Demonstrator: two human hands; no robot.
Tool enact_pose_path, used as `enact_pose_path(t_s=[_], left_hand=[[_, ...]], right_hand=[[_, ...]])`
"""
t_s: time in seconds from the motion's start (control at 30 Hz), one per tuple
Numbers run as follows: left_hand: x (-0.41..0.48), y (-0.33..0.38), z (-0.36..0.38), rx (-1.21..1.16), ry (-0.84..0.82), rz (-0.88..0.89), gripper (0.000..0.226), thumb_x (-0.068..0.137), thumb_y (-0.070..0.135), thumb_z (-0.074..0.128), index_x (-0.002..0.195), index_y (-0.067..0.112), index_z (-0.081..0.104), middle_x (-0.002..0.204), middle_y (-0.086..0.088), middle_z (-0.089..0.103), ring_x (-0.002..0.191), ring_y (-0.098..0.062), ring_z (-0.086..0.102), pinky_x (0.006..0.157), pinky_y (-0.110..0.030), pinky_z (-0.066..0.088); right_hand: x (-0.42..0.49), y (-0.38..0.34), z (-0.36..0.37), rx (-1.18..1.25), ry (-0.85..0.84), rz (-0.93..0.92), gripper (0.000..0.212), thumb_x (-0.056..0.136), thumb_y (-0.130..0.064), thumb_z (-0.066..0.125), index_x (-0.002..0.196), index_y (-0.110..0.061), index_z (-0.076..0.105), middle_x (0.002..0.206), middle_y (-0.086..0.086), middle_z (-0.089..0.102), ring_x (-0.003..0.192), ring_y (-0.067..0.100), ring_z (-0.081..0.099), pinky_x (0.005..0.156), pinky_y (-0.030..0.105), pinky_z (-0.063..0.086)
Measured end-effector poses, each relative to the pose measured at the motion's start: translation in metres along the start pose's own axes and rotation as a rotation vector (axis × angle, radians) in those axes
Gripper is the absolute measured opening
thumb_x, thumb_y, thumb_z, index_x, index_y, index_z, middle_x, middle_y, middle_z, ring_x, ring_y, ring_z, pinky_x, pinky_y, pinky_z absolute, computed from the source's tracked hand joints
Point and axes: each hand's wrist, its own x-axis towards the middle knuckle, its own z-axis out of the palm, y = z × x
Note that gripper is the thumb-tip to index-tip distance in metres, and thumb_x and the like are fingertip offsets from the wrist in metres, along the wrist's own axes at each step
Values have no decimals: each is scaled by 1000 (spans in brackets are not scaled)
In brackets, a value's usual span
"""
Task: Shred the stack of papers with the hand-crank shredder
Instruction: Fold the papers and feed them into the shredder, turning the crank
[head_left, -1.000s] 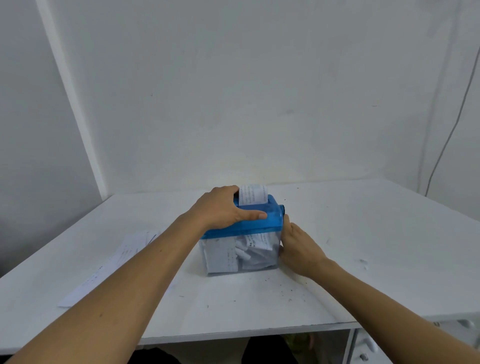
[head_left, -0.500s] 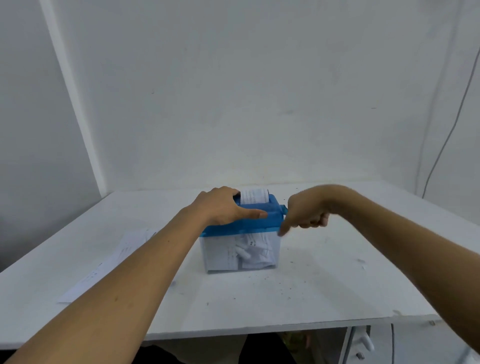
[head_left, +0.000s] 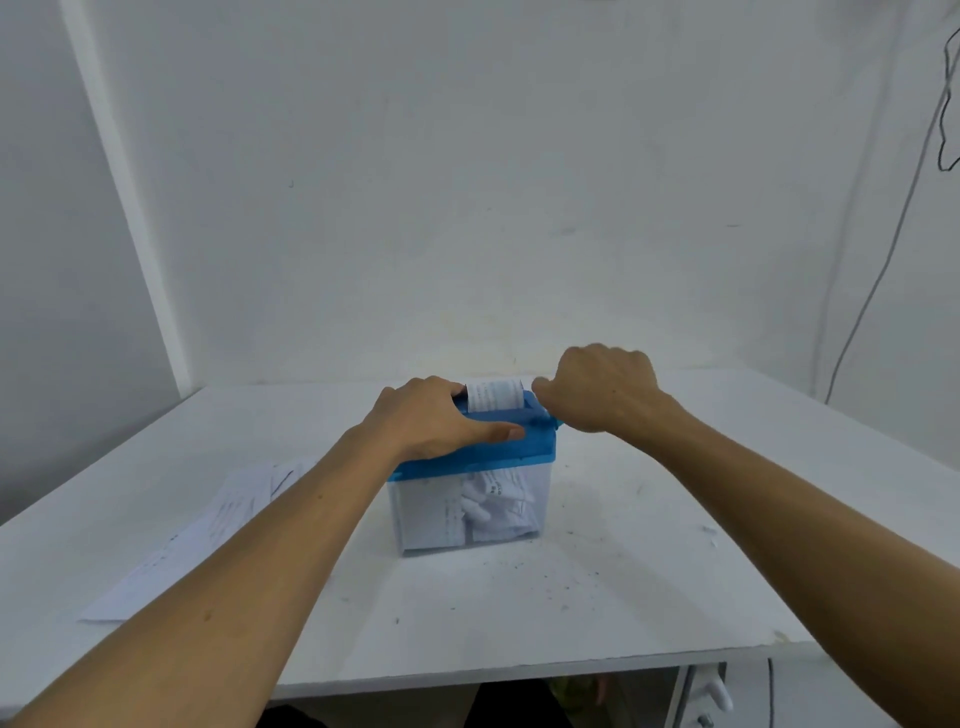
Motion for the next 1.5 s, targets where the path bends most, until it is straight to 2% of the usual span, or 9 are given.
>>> enact_pose_path(t_s=[0.17,0.37,0.6,0.8,0.9,1.03,1.17,1.33,1.5], left_hand=[[-4,4,-2,-20,-42,14,87,62,94,55,128,38,60,101,16,60,91,-14,60,84,-36,53],[-5,3,-1,-29,-24,55,72,59,96,52,105,42,63,89,19,62,81,-4,57,74,-32,49],[-6,5,0,-1,4,52,77,65,95,48,117,41,62,100,18,62,84,-6,55,71,-28,42],[-8,7,-2,-16,-19,8,82,60,98,48,117,41,63,99,18,60,87,-10,56,71,-29,42],[-7,8,-3,-4,-39,-4,87,59,99,47,122,39,62,102,16,61,90,-13,56,72,-31,43],[-6,8,-2,-17,-66,-10,94,58,98,48,134,43,56,122,13,65,95,-14,56,82,-32,49],[-4,9,-2,20,-88,-32,120,45,107,40,143,40,49,134,12,62,105,-17,59,90,-36,50],[-4,9,-4,4,-105,-4,106,53,102,49,141,43,49,131,14,64,104,-15,60,91,-36,50],[-3,6,-4,-23,-102,13,103,54,100,51,142,45,48,133,13,62,101,-15,59,86,-33,50]], right_hand=[[38,1,7,130,336,20,33,86,-31,45,60,-11,49,57,0,49,47,18,42,51,27,32],[82,-1,69,588,120,198,46,92,-48,50,62,-12,57,65,1,60,60,21,56,59,29,43],[54,2,131,1068,-14,471,47,97,-33,57,59,-11,42,59,4,48,53,16,42,54,27,38],[-8,11,135,1030,63,361,44,102,-31,52,65,-8,57,64,4,60,59,17,54,54,34,51],[-41,10,121,996,75,246,41,106,-28,42,79,-5,63,71,3,63,65,16,57,54,20,48],[-69,13,99,979,87,163,32,107,-33,34,92,-12,54,82,4,62,76,25,59,67,38,56],[-85,15,62,823,114,16,19,101,-37,49,104,-22,39,78,1,62,63,18,60,51,25,48],[-55,14,38,433,420,-82,33,93,-53,57,88,-25,39,57,-6,54,47,16,51,48,34,48],[10,10,21,457,495,-4,47,94,-59,51,70,-19,49,53,-4,55,48,16,51,54,31,46]])
